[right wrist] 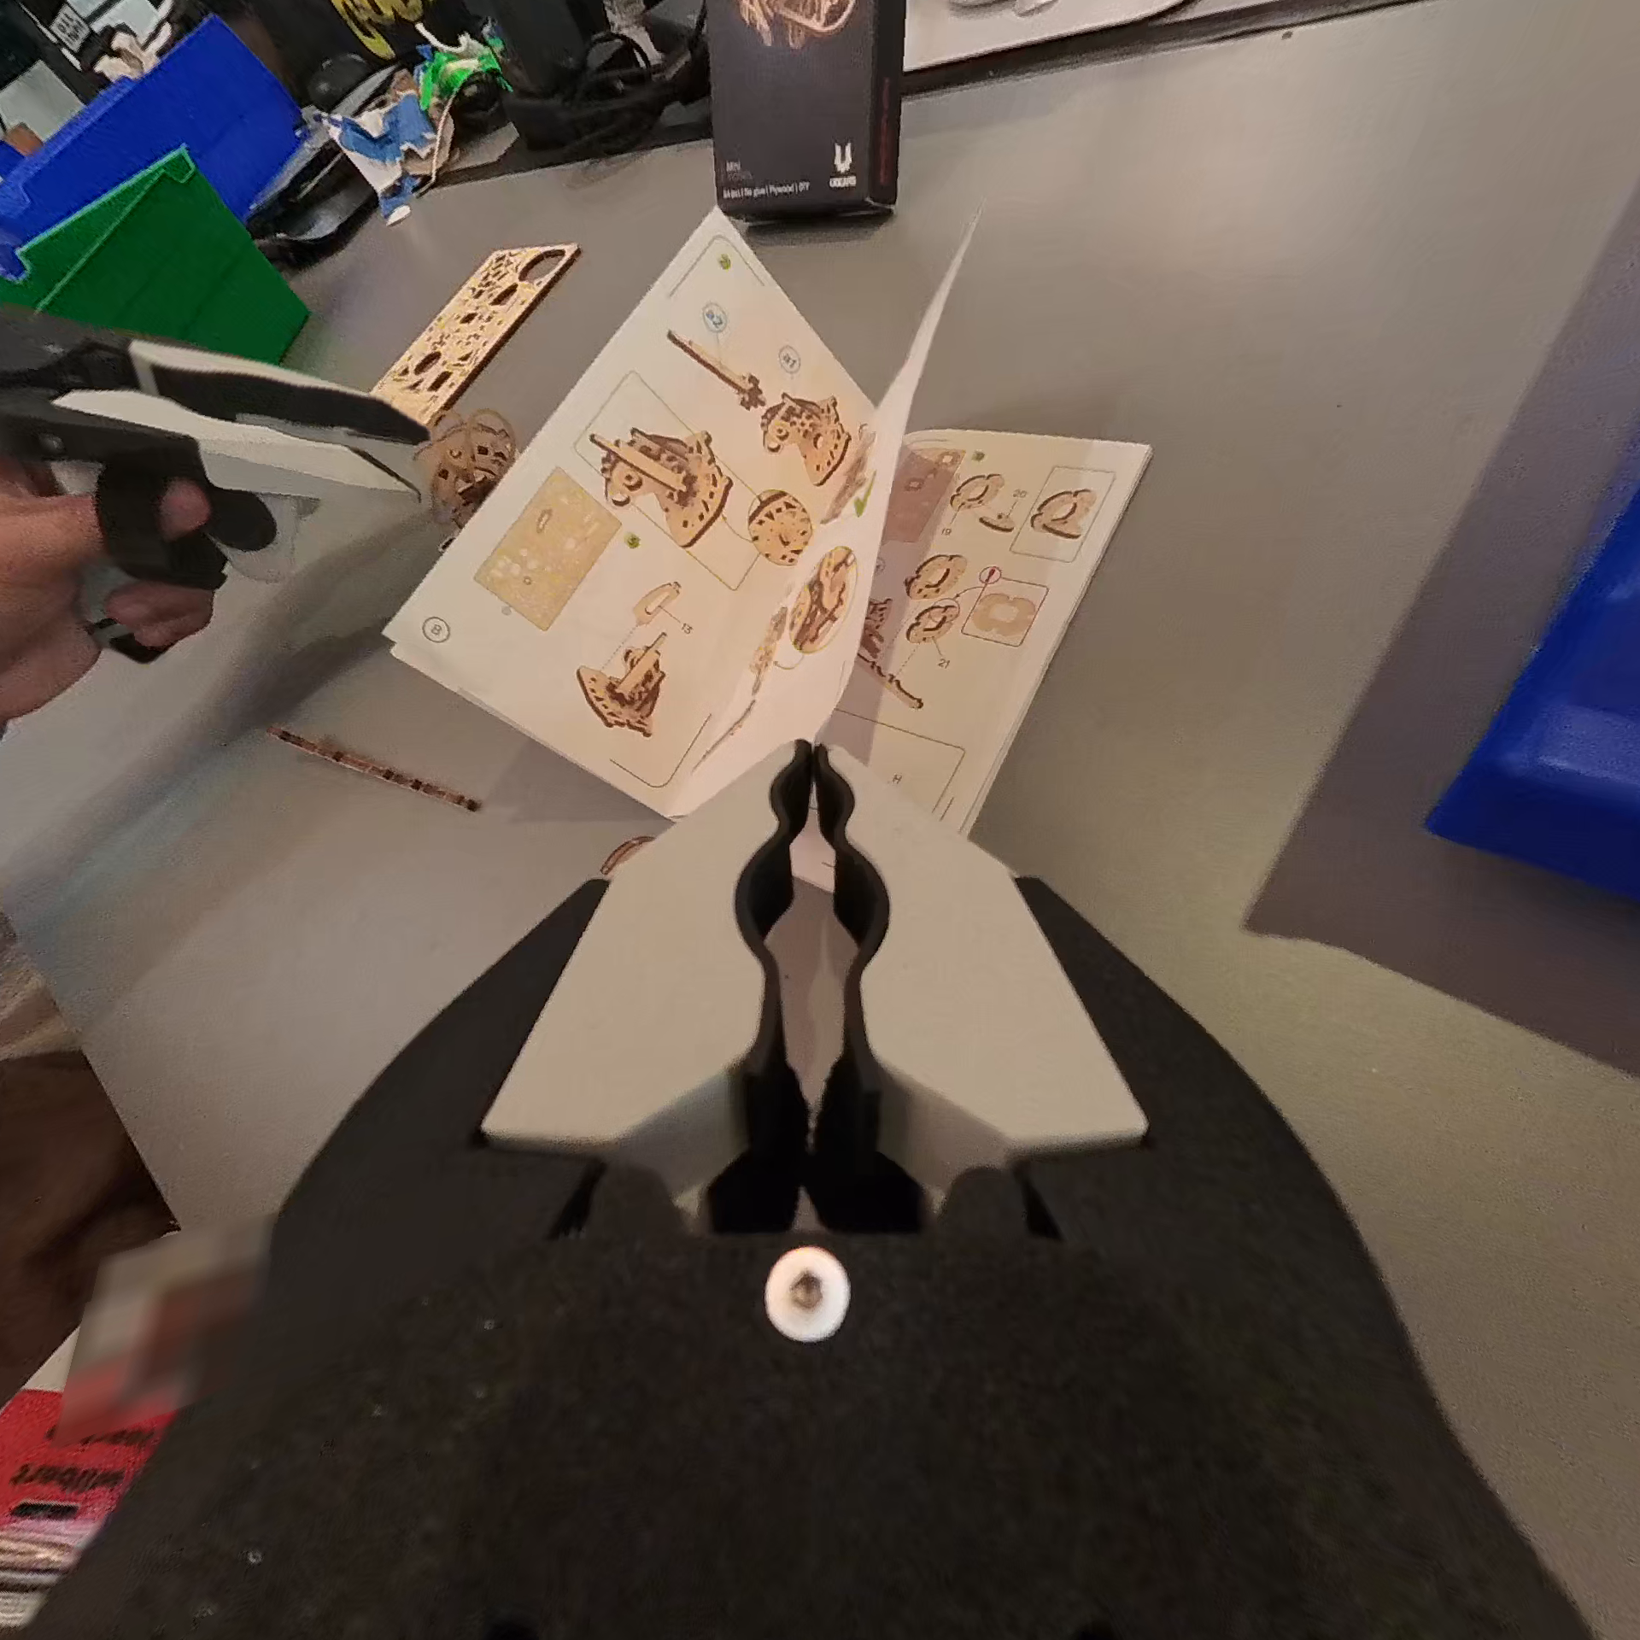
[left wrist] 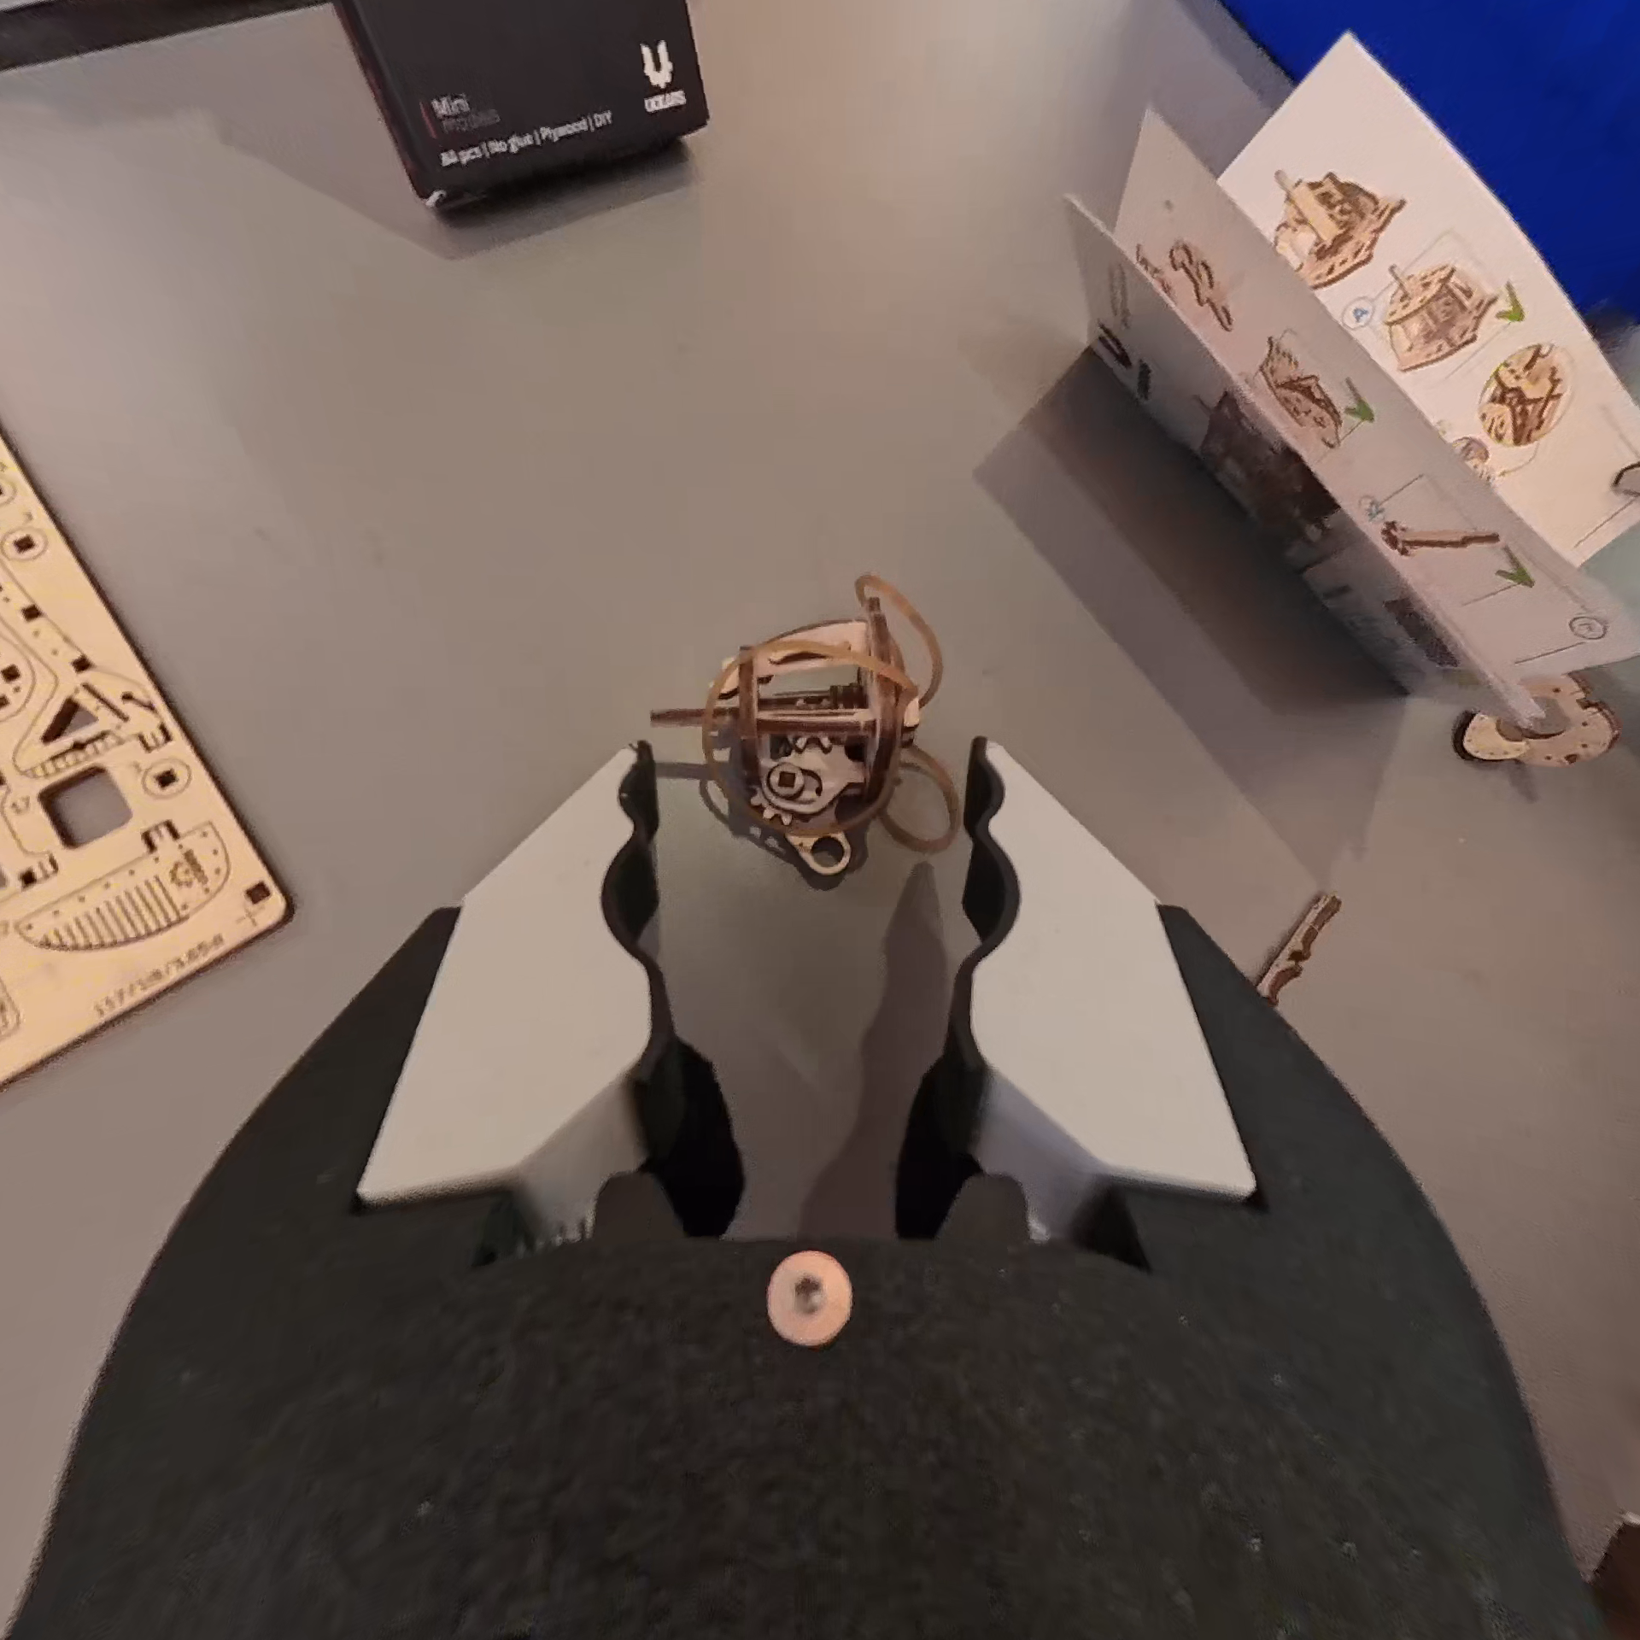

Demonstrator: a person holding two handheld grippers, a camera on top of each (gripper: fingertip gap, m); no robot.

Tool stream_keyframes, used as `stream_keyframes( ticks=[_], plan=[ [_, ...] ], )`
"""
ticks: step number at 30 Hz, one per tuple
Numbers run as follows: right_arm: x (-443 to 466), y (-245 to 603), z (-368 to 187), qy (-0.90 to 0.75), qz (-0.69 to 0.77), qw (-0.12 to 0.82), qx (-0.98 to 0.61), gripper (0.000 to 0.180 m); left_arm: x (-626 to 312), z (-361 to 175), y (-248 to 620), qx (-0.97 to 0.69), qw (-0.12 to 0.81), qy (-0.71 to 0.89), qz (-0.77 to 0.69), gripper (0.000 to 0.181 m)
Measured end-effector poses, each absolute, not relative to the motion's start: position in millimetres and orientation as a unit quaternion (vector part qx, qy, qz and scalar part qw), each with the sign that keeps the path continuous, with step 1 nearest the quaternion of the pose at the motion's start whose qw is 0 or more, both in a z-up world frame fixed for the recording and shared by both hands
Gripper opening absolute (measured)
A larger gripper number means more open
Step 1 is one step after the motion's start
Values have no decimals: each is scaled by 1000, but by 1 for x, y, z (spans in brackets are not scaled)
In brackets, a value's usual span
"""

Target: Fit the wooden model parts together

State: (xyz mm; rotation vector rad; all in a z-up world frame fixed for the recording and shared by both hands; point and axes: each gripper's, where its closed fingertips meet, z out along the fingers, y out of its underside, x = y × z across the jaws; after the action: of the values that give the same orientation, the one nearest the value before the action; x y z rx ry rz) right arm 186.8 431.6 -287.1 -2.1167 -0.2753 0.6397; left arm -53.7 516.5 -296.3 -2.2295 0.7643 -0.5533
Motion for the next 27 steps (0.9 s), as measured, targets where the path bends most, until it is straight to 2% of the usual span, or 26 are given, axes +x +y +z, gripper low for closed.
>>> stream_keyframes(
  ticks=[4, 6, 11, 14, 17, 20, 24, 27],
  plan=[
    [189, 431, -286, -110, 257, 442, -853, 0, -49, -303, 524, -860, 343, 337, -172, 65],
    [190, 431, -285, -106, 262, 442, -851, 0, -48, -308, 525, -857, 327, 370, -147, 54],
    [195, 431, -281, -102, 259, 447, -850, 0, -46, -311, 528, -857, 312, 396, -111, 48],
    [198, 431, -277, -97, 260, 454, -847, 0, -48, -299, 529, -854, 339, 370, -135, 38],
    [197, 431, -274, -94, 267, 457, -843, 0, -45, -284, 524, -851, 344, 313, -244, 38],
    [195, 430, -270, -94, 269, 462, -840, 0, -35, -245, 516, -800, 334, 190, -461, 38],
    [187, 430, -241, -113, 256, 510, -813, 7, -42, -166, 506, -580, 280, -5, -765, 37],
    [161, 422, -195, -140, 306, 564, -754, 21, -56, -141, 496, -422, 230, -102, -871, 38]
  ],
)
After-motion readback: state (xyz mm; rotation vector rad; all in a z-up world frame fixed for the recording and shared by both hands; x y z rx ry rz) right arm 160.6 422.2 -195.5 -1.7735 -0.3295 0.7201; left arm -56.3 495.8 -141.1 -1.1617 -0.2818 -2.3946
